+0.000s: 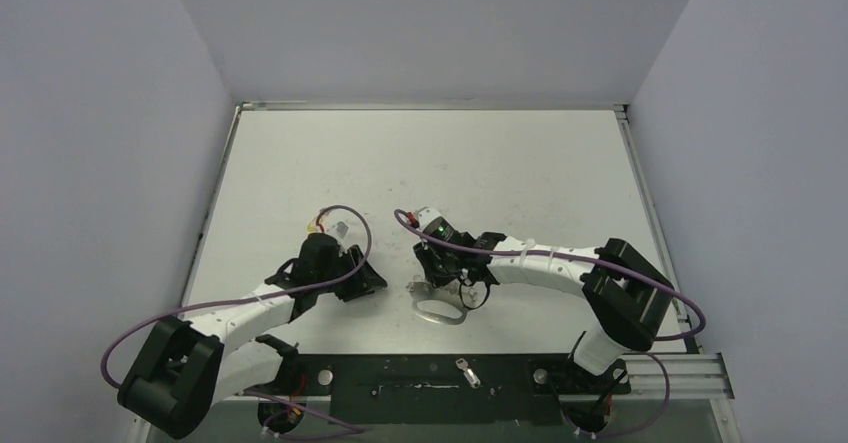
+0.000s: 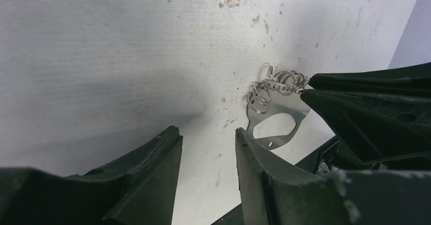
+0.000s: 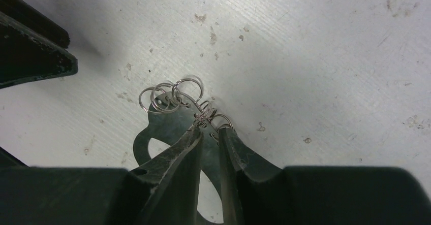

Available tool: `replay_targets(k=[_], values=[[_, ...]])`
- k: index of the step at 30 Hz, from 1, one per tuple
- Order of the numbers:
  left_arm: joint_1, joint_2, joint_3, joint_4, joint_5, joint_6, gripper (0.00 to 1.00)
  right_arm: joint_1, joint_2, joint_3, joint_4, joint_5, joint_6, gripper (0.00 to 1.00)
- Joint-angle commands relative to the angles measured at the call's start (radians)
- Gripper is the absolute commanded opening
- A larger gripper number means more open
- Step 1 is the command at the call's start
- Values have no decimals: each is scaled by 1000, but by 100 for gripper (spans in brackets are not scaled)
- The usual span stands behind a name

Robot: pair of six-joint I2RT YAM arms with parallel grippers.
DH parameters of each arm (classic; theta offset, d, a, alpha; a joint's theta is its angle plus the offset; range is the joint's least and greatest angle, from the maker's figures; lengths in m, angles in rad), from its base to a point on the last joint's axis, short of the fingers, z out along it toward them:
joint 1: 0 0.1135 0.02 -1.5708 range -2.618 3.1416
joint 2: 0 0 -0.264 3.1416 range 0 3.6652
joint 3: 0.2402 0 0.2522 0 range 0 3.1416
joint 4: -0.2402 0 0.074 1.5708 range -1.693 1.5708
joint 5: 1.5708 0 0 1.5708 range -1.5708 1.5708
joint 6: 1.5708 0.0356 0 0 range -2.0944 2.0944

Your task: Put the keys on the keyring

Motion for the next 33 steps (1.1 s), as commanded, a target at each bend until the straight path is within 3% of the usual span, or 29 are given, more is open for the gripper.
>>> replay_targets(k=[1, 7, 16, 31, 33], values=[[-50, 33, 58, 99, 2, 39, 41, -10, -46, -3, 26, -34, -7, 20], [-167, 86, 106, 167, -33, 163, 43, -5, -34, 15, 51, -78, -15, 22], [-205, 163, 128, 190, -121, 217, 41, -1, 50, 91, 51, -85, -21, 25], [-329, 328, 178, 139, -229, 309, 28, -2, 89, 105, 68, -122, -16, 22], [-339, 327, 182, 122, -248, 323, 20, -1, 92, 106, 71, -129, -15, 21]])
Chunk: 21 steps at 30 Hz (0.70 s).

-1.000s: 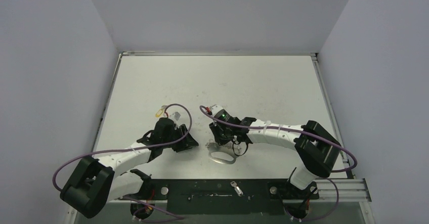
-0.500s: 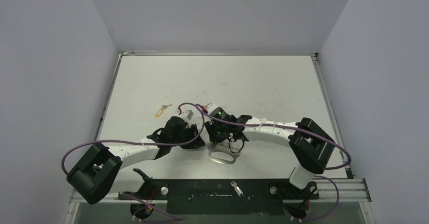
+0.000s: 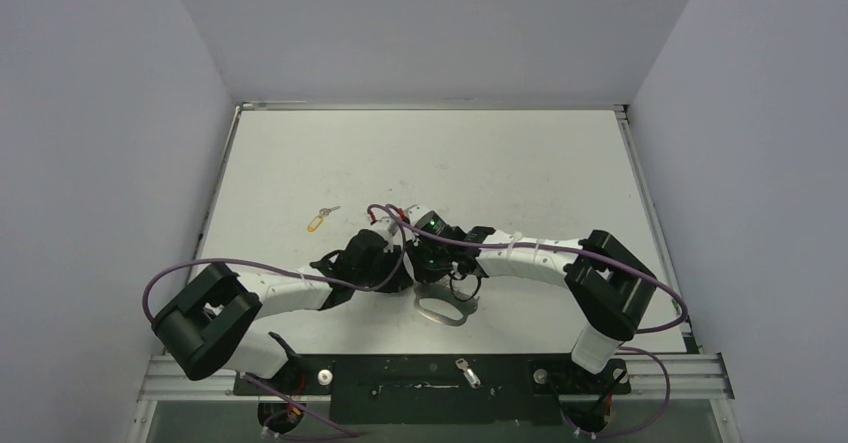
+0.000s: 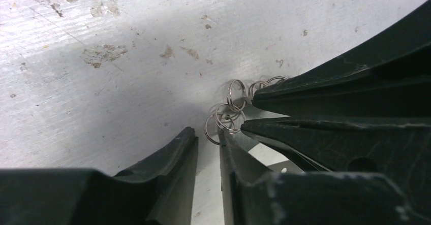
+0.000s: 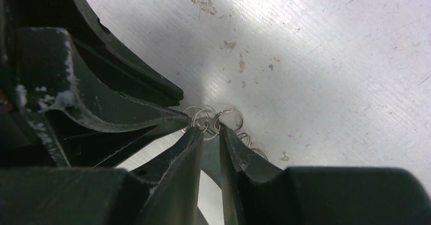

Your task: Put the keys on the keyring

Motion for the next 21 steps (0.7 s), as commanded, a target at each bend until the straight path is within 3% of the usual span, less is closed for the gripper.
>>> replay_targets(k=[1, 9, 21], values=[[-44, 25, 20, -71, -60, 101, 19, 3, 15, 35, 52, -43, -9, 20], [-47, -36, -5, -60, -60, 74, 16, -2, 9, 22, 54, -49, -15, 16], [-6, -222, -58, -80, -79, -21, 28, 42, 12, 70, 14, -18, -131, 22]])
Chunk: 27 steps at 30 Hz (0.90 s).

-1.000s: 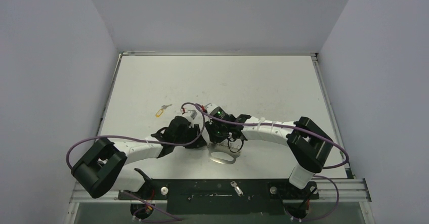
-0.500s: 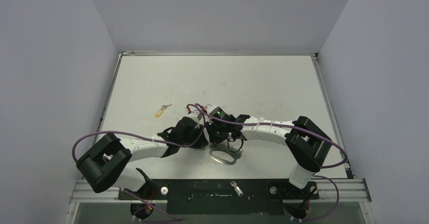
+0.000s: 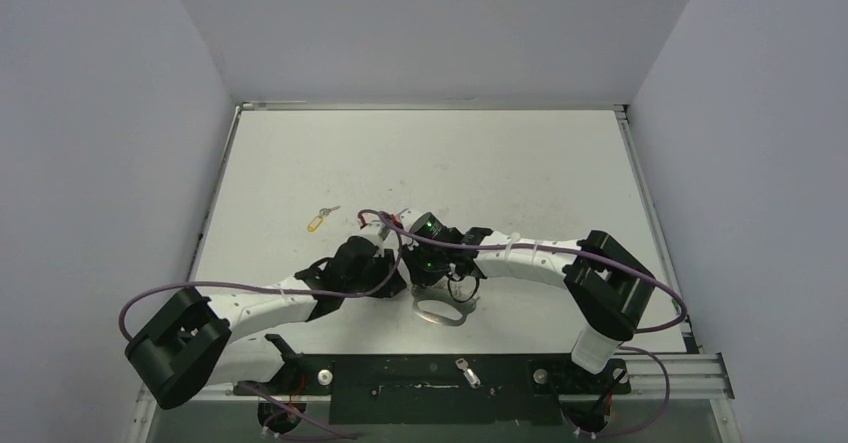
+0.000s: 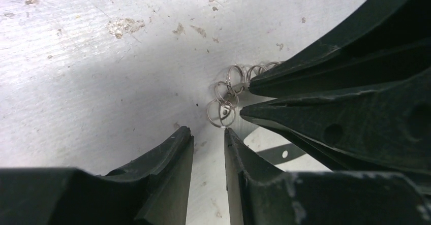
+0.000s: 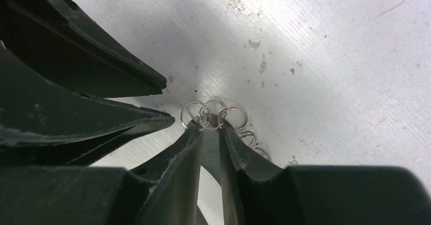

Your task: Put the keys on the keyring

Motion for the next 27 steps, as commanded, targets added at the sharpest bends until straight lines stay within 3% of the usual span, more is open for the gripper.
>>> replay_targets(k=[1, 9, 17, 27], values=[[32, -110, -25, -4, -11, -38, 29, 38, 9, 75, -1, 48, -66, 23], [118, -254, -117, 74, 64, -173, 32, 55, 19, 101, -41, 120, -50, 25], [220, -212, -102, 99, 183, -299, 35, 80, 8, 106, -54, 166, -57, 26], [282, -261, -158, 81, 183, -337, 36, 156, 82, 188, -156, 368, -74, 26]])
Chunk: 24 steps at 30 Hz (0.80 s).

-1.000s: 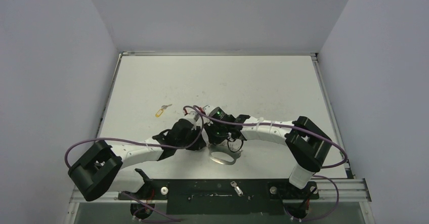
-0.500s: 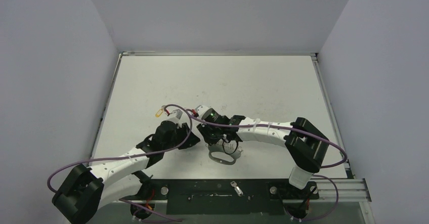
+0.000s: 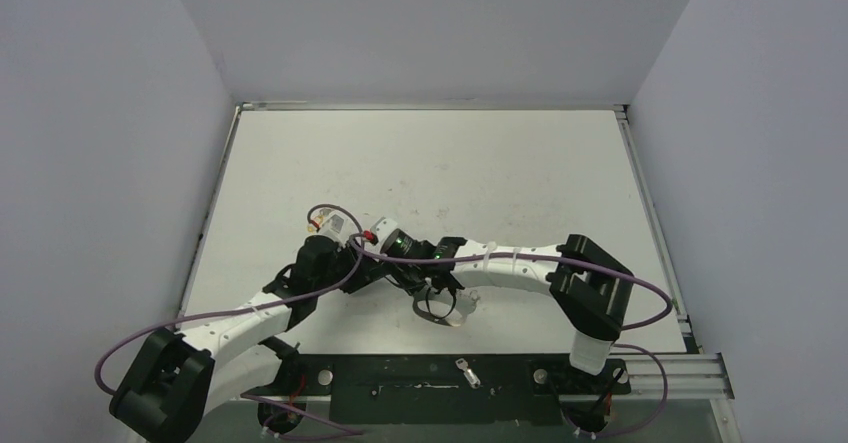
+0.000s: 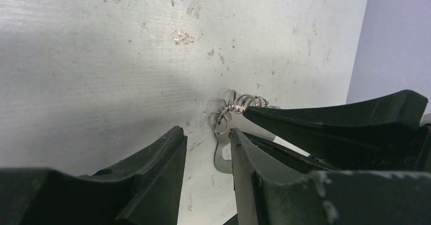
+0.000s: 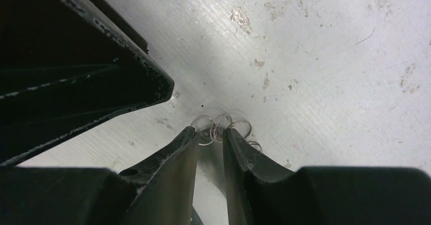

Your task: Put the keys on the keyring

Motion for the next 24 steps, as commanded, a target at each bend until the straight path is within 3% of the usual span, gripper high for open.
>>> replay_targets(k=[1, 14, 24], values=[[20, -52, -19, 17, 10, -23, 36, 23, 17, 45, -40, 115, -14, 26], [27, -48, -20, -13, 19, -7, 36, 61, 98, 105, -73, 163, -23, 21], [27, -39, -22, -8, 21, 0, 36, 83, 118, 124, -104, 183, -30, 27]])
